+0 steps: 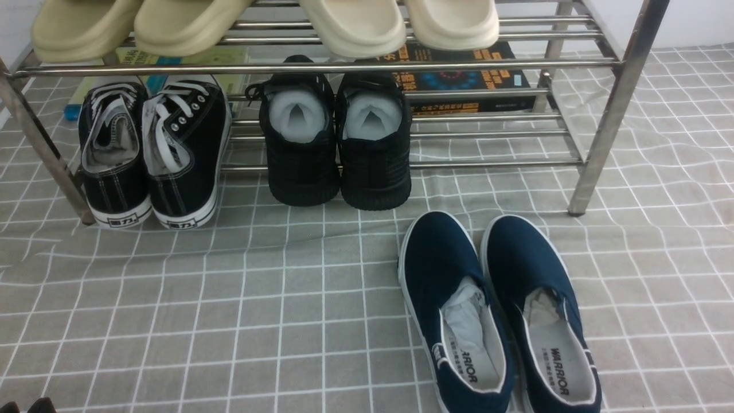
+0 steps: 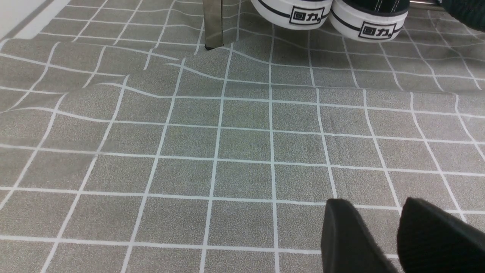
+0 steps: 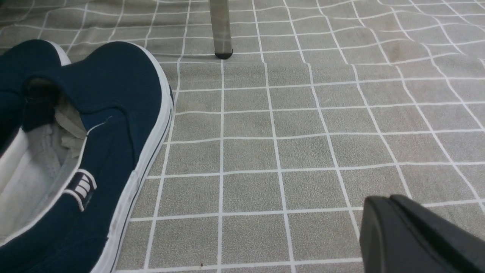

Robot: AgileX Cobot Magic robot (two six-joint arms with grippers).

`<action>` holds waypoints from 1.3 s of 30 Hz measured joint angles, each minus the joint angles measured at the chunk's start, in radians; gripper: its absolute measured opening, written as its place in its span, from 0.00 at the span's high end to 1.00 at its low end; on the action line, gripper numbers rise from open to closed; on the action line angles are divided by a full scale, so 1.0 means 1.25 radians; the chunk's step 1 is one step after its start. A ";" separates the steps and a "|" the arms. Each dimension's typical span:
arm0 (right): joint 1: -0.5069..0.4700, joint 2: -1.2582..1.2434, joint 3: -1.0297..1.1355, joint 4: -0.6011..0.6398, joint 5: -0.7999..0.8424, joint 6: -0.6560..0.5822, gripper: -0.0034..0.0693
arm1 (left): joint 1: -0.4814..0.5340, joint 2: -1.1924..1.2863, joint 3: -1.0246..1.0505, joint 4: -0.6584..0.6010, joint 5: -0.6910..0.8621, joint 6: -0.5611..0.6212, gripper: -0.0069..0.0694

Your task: Take the shoes off the shelf with your hand from the grey coffee tablecloth.

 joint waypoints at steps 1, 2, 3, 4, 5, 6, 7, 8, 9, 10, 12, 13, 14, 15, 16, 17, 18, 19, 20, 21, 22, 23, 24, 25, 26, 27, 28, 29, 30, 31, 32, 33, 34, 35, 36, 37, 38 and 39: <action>0.000 0.000 0.000 0.000 0.000 0.000 0.93 | 0.000 0.000 0.000 0.000 0.000 0.000 0.59; 0.000 0.000 0.000 0.000 0.000 0.000 0.93 | 0.000 0.000 0.000 0.000 0.000 0.000 0.59; 0.000 0.000 0.000 0.000 0.000 0.000 0.93 | 0.000 0.000 0.000 0.000 0.000 0.000 0.59; 0.000 0.000 0.000 0.000 0.000 0.000 0.93 | 0.000 0.000 0.000 0.000 0.000 0.000 0.59; 0.000 0.000 0.000 0.000 0.000 0.000 0.93 | 0.000 0.000 0.000 0.000 0.000 0.000 0.59; 0.000 0.000 0.000 0.000 0.000 0.000 0.93 | 0.000 0.000 0.000 0.000 0.000 0.000 0.59; 0.000 0.000 0.000 0.000 0.000 0.000 0.92 | 0.000 0.000 0.000 0.000 0.000 0.000 0.59; 0.000 0.000 0.000 0.000 0.000 0.000 0.92 | 0.000 0.000 0.000 0.000 0.000 0.000 0.59; 0.000 0.000 0.000 0.000 0.000 0.000 0.92 | 0.000 0.000 0.000 0.000 0.000 0.000 0.59; 0.000 0.000 0.000 0.000 0.000 0.000 0.92 | 0.000 0.000 0.000 0.000 0.000 0.000 0.59; 0.000 0.000 0.000 0.000 0.000 0.000 0.92 | 0.000 0.000 0.000 0.000 0.000 0.000 0.59; 0.000 0.000 0.000 0.000 0.000 0.000 0.91 | 0.000 0.000 0.000 0.000 0.000 0.000 0.59; 0.000 0.000 0.000 0.000 0.000 0.000 0.91 | 0.000 0.000 0.000 0.000 0.000 0.000 0.59; 0.000 0.000 0.000 0.000 -0.001 0.001 0.91 | 0.000 0.000 0.000 0.000 0.000 0.000 0.59; 0.000 0.000 0.000 0.000 -0.001 0.001 0.91 | 0.000 0.000 0.000 0.000 0.000 0.000 0.59; 0.000 0.000 0.000 0.000 -0.001 0.001 0.91 | 0.000 0.000 0.000 0.000 0.000 0.000 0.59; 0.000 0.000 0.000 0.000 -0.001 0.001 0.91 | 0.000 0.000 0.000 0.000 0.000 0.000 0.59; 0.000 0.000 0.000 0.000 -0.001 0.001 0.91 | 0.000 0.000 0.000 0.000 0.000 0.000 0.59; 0.000 0.000 0.000 0.000 -0.001 0.001 0.91 | 0.000 0.000 0.000 0.000 0.000 0.000 0.59; 0.000 0.000 0.000 0.000 -0.001 0.001 0.91 | 0.000 0.000 0.000 0.000 0.000 0.000 0.59; 0.000 0.000 0.000 0.000 -0.001 0.001 0.91 | 0.000 0.000 0.000 0.000 0.000 0.000 0.59; 0.000 0.000 0.000 0.000 -0.001 0.001 0.90 | 0.000 0.000 0.000 0.000 0.000 0.000 0.59; 0.000 0.000 0.000 0.000 -0.001 0.001 0.90 | 0.000 0.000 0.000 0.000 0.000 0.000 0.59; 0.000 0.000 0.000 0.000 -0.001 0.001 0.90 | 0.000 0.000 0.000 0.000 0.000 0.000 0.59; 0.000 0.000 0.000 0.000 -0.001 0.001 0.90 | 0.000 0.000 0.000 0.000 0.000 0.000 0.59; 0.000 0.000 0.001 0.000 -0.001 0.001 0.89 | 0.000 0.000 0.000 0.000 0.000 0.000 0.59; 0.000 0.000 0.001 0.000 -0.001 0.001 0.89 | 0.000 0.000 0.000 0.000 0.000 0.000 0.59; 0.000 0.000 0.001 0.000 -0.001 0.001 0.89 | 0.000 0.000 0.000 0.000 0.000 0.000 0.59; 0.000 0.000 0.001 0.000 -0.001 0.001 0.89 | 0.000 0.000 0.000 0.000 0.000 0.000 0.59; 0.000 0.000 0.001 0.000 -0.001 0.001 0.89 | 0.000 0.000 0.000 0.000 0.000 0.000 0.59; 0.000 0.000 0.001 0.000 -0.001 0.001 0.88 | 0.000 0.000 0.000 0.000 0.000 0.000 0.59; 0.000 0.000 0.001 0.000 -0.001 0.001 0.88 | 0.000 0.000 0.000 0.000 0.000 0.000 0.59; 0.000 0.000 0.001 0.000 -0.001 0.001 0.88 | 0.000 0.000 0.000 0.000 0.000 0.000 0.59; 0.000 0.000 0.001 0.000 -0.002 0.001 0.88 | 0.000 0.000 0.000 0.000 0.000 0.000 0.59; 0.000 0.000 0.001 0.000 -0.002 0.001 0.88 | 0.000 0.000 0.000 0.000 0.000 0.000 0.59; 0.000 0.000 0.001 0.000 -0.003 0.001 0.87 | 0.000 0.000 0.000 0.000 0.000 0.000 0.59; 0.000 0.000 0.001 0.000 -0.003 0.001 0.87 | 0.000 0.000 0.000 0.000 0.000 0.000 0.59; 0.000 0.000 0.001 0.000 -0.003 0.001 0.87 | 0.000 0.000 0.000 0.000 0.000 0.000 0.59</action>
